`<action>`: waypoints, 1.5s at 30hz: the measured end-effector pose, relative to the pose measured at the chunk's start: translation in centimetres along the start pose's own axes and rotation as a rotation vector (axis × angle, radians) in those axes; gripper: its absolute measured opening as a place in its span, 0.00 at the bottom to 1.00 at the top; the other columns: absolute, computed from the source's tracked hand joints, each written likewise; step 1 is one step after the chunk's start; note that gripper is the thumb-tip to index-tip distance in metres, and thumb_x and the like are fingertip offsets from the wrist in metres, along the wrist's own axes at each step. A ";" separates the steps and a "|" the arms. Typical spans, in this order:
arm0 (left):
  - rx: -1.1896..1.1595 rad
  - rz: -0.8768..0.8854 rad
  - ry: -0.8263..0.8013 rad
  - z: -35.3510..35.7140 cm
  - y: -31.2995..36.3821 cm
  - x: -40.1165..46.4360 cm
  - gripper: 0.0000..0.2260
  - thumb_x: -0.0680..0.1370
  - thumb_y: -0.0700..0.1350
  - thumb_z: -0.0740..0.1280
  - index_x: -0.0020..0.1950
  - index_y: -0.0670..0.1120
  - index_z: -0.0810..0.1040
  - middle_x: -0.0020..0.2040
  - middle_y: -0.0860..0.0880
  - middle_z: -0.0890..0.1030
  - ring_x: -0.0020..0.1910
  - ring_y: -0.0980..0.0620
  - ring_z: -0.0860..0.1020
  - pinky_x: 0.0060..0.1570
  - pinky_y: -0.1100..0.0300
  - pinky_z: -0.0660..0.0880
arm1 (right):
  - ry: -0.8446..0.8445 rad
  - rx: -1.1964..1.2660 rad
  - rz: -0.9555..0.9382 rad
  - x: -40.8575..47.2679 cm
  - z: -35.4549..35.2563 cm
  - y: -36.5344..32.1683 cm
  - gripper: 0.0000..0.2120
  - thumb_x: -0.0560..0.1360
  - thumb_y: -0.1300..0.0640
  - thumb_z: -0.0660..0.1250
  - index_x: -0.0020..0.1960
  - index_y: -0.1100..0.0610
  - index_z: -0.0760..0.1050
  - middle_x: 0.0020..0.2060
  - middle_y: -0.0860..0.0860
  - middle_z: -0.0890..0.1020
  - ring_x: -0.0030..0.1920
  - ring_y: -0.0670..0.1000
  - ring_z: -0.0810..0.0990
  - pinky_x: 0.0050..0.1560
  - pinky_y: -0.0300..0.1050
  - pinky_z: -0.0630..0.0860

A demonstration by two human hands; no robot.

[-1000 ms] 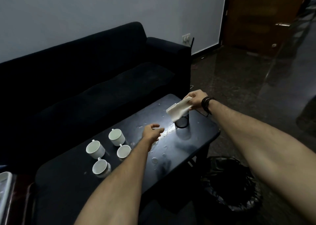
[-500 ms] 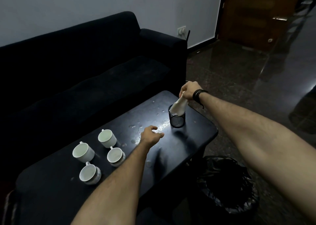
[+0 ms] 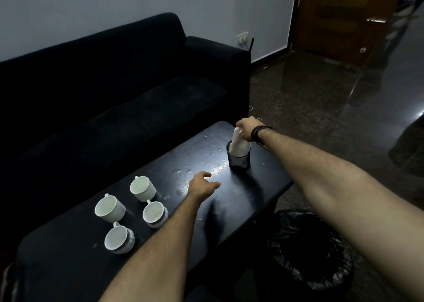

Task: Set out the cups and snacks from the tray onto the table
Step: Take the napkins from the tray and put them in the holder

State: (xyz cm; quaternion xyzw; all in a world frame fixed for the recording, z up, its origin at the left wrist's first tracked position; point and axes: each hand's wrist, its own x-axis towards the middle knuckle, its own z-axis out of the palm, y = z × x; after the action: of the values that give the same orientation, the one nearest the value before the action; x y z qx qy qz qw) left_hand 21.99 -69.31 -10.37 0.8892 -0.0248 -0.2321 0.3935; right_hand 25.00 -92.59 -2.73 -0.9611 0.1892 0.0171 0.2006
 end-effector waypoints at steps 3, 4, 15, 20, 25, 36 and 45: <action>0.008 0.011 -0.006 0.0 -0.2 0.1 0.23 0.72 0.49 0.75 0.66 0.47 0.76 0.59 0.42 0.80 0.59 0.44 0.79 0.62 0.49 0.76 | -0.044 -0.052 -0.010 0.4 0.7 0.0 0.15 0.76 0.63 0.60 0.61 0.54 0.75 0.60 0.58 0.79 0.60 0.60 0.78 0.56 0.49 0.76; 0.011 0.015 -0.008 -0.1 -0.3 0.1 0.23 0.72 0.49 0.75 0.66 0.47 0.76 0.59 0.42 0.80 0.59 0.44 0.79 0.62 0.49 0.76 | -0.053 -0.067 -0.008 0.5 0.8 0.0 0.14 0.77 0.61 0.59 0.62 0.55 0.74 0.60 0.59 0.78 0.61 0.61 0.78 0.58 0.51 0.77; 0.055 0.012 0.024 -1.9 -1.0 0.0 0.24 0.73 0.48 0.75 0.68 0.46 0.75 0.60 0.43 0.81 0.57 0.46 0.79 0.49 0.62 0.72 | 0.028 -0.130 0.025 0.2 2.9 0.3 0.25 0.77 0.51 0.62 0.70 0.59 0.62 0.66 0.61 0.71 0.67 0.62 0.71 0.65 0.59 0.71; 0.181 0.060 0.052 -3.0 -0.7 -1.1 0.27 0.73 0.49 0.74 0.71 0.47 0.73 0.68 0.45 0.76 0.66 0.45 0.75 0.65 0.53 0.72 | 0.163 -0.225 -0.088 -0.5 2.4 -1.3 0.37 0.74 0.44 0.65 0.77 0.56 0.55 0.74 0.55 0.62 0.74 0.58 0.62 0.71 0.59 0.61; 0.381 0.143 0.061 -5.3 -0.6 -3.2 0.33 0.74 0.52 0.71 0.77 0.48 0.65 0.76 0.48 0.68 0.75 0.47 0.66 0.71 0.53 0.66 | 0.120 -0.265 -0.166 -1.9 2.7 -5.3 0.39 0.76 0.42 0.64 0.79 0.55 0.51 0.78 0.54 0.55 0.78 0.58 0.53 0.76 0.60 0.53; 0.559 0.062 0.206 -15.4 -6.0 -10.0 0.34 0.74 0.58 0.69 0.75 0.45 0.63 0.72 0.43 0.68 0.72 0.43 0.67 0.68 0.49 0.65 | -0.105 -0.323 -0.449 -7.8 6.7 -19.5 0.39 0.78 0.39 0.59 0.80 0.52 0.46 0.80 0.52 0.51 0.79 0.56 0.49 0.76 0.60 0.48; 0.517 -0.086 0.327 -25.0 -13.9 -16.9 0.36 0.75 0.58 0.69 0.78 0.45 0.60 0.77 0.41 0.63 0.77 0.43 0.59 0.75 0.48 0.59 | -0.234 -0.350 -0.657 -14.7 12.3 -33.1 0.38 0.77 0.37 0.58 0.80 0.51 0.49 0.79 0.50 0.54 0.79 0.54 0.52 0.76 0.57 0.51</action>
State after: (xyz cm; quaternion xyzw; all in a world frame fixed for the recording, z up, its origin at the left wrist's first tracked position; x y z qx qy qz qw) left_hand 15.82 -38.66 0.94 0.9857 0.0181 -0.0883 0.1427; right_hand 24.11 -54.45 0.08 -0.9817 -0.1584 0.0932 0.0487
